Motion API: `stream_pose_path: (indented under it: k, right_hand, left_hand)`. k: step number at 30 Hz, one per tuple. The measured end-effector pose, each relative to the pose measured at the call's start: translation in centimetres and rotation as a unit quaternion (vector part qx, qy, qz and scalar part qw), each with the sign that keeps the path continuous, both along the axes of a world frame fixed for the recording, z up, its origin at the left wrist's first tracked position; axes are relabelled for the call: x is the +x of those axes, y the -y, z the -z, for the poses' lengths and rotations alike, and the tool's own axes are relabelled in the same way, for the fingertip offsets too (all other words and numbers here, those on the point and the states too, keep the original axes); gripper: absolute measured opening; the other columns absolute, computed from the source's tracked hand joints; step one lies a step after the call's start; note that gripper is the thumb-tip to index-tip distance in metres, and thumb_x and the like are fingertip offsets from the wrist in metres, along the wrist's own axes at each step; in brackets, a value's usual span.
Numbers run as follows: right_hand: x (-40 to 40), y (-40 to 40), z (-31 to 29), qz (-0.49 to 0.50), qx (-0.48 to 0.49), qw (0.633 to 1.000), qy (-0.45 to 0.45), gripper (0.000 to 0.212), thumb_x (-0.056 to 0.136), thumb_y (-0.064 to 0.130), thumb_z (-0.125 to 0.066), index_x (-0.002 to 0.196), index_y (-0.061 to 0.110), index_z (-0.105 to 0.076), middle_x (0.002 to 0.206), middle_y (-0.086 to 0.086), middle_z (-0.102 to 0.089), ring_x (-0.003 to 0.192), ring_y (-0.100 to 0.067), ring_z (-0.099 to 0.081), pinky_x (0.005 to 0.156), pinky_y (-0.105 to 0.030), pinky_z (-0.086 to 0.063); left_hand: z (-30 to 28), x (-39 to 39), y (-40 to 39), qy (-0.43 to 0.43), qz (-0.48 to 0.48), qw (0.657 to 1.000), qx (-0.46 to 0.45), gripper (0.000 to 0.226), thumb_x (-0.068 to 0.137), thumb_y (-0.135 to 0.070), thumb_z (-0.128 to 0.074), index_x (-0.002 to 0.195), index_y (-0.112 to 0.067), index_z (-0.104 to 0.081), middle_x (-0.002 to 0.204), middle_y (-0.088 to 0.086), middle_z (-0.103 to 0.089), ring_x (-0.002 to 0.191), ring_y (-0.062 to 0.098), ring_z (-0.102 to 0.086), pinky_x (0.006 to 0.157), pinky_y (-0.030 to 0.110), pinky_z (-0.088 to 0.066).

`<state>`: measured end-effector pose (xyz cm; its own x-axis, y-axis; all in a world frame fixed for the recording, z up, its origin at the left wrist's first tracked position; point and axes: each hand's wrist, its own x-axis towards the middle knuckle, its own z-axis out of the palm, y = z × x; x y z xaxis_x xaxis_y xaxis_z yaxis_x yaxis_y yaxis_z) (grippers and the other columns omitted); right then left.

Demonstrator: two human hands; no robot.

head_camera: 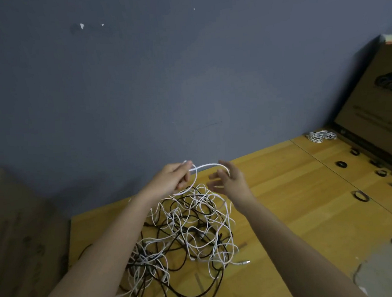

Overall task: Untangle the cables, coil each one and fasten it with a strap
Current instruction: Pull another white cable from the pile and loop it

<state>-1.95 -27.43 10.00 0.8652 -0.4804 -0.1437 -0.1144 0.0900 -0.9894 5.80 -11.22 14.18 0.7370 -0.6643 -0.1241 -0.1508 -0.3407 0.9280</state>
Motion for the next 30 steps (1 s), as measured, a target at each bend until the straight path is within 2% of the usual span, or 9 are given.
stream_pose_path:
  k: [2,4,9,12,15,18,22,27,30]
  right_hand:
    - [-0.7,1.0,0.5,-0.043,-0.055,0.997,-0.022,0.027,0.104,0.019,-0.038,0.114,0.003,-0.057,0.059,-0.001,-0.049,0.042,-0.008,-0.042,0.044,-0.023,-0.036]
    - [-1.5,1.5,0.6,-0.081,-0.176,0.981,0.008,0.025,0.102,0.028,-0.041,0.104,0.015,-0.063,0.055,0.003,-0.039,0.045,-0.007,-0.033,0.048,-0.025,-0.028]
    - [-2.0,1.6,-0.7,-0.062,-0.3,0.947,0.097,0.026,0.096,0.046,-0.043,0.109,0.027,-0.055,0.066,0.005,-0.043,0.058,-0.01,-0.04,0.054,-0.031,-0.034]
    - [-1.2,0.7,-2.1,-0.067,-0.212,0.971,0.083,0.018,0.098,0.031,-0.051,0.115,0.027,-0.054,0.085,-0.002,-0.056,0.068,-0.011,-0.05,0.06,-0.024,-0.04]
    - [-0.9,0.0,-2.6,-0.126,-0.051,0.989,0.057,0.042,0.087,0.033,-0.067,0.124,0.027,-0.049,0.103,0.003,-0.062,0.072,-0.004,-0.058,0.057,-0.017,-0.04]
    - [-0.6,-0.2,-1.9,-0.203,-0.003,0.978,0.045,0.054,0.078,0.042,-0.073,0.124,0.027,-0.047,0.089,0.001,-0.061,0.07,-0.007,-0.051,0.05,-0.013,-0.035]
    - [-0.4,0.2,-1.0,-0.242,0.022,0.969,0.051,0.054,0.072,0.048,-0.077,0.114,0.026,-0.051,0.075,-0.003,-0.059,0.065,-0.012,-0.044,0.054,-0.024,-0.03]
    - [-0.5,0.1,-0.8,-0.117,0.003,0.988,0.096,0.035,0.076,0.034,-0.067,0.102,0.02,-0.048,0.056,0.005,-0.043,0.051,-0.011,-0.033,0.047,-0.025,-0.026]
    - [-0.5,-0.6,-1.0,-0.066,0.064,0.989,0.113,0.027,0.083,0.028,-0.065,0.1,0.019,-0.046,0.06,0.001,-0.05,0.051,-0.01,-0.037,0.044,-0.021,-0.028]
  left_hand:
    - [-0.4,0.2,-0.7,-0.055,-0.024,0.997,-0.057,0.042,0.102,-0.038,-0.035,0.072,-0.014,-0.049,0.05,-0.007,-0.04,0.042,0.005,-0.034,0.047,0.017,-0.03]
    - [-0.1,0.6,-1.1,-0.056,-0.026,0.996,-0.057,0.043,0.101,-0.042,-0.034,0.072,-0.014,-0.049,0.049,-0.008,-0.041,0.045,0.005,-0.035,0.052,0.018,-0.033]
    - [0.3,0.5,-1.1,-0.09,-0.019,0.991,-0.096,0.041,0.101,-0.04,-0.033,0.076,-0.013,-0.05,0.047,-0.008,-0.032,0.04,0.007,-0.027,0.058,0.021,-0.041]
    - [-0.2,-0.4,-0.2,-0.158,0.021,0.98,-0.117,0.042,0.102,-0.039,-0.031,0.074,-0.011,-0.047,0.046,-0.008,-0.027,0.037,0.006,-0.022,0.046,0.019,-0.038]
    - [-0.7,-1.4,0.5,-0.224,0.064,0.965,-0.121,0.044,0.094,-0.047,-0.036,0.072,-0.01,-0.048,0.043,-0.008,-0.025,0.034,0.005,-0.02,0.039,0.019,-0.031]
    - [-0.7,-1.8,0.7,-0.28,0.076,0.948,-0.13,0.047,0.089,-0.051,-0.038,0.069,-0.01,-0.05,0.041,-0.009,-0.022,0.032,0.003,-0.017,0.038,0.017,-0.028]
    - [0.1,-1.8,0.3,-0.301,0.073,0.94,-0.145,0.046,0.087,-0.048,-0.04,0.07,-0.008,-0.053,0.041,-0.009,-0.022,0.033,0.003,-0.017,0.041,0.017,-0.03]
    - [1.2,-1.6,0.2,-0.211,0.059,0.964,-0.149,0.03,0.096,-0.03,-0.039,0.084,-0.007,-0.055,0.053,-0.009,-0.035,0.048,0.006,-0.034,0.062,0.018,-0.04]
    - [1.2,-2.3,0.9,-0.254,0.031,0.944,-0.209,0.031,0.103,-0.023,-0.032,0.08,-0.011,-0.048,0.051,-0.009,-0.029,0.044,0.005,-0.026,0.055,0.019,-0.045]
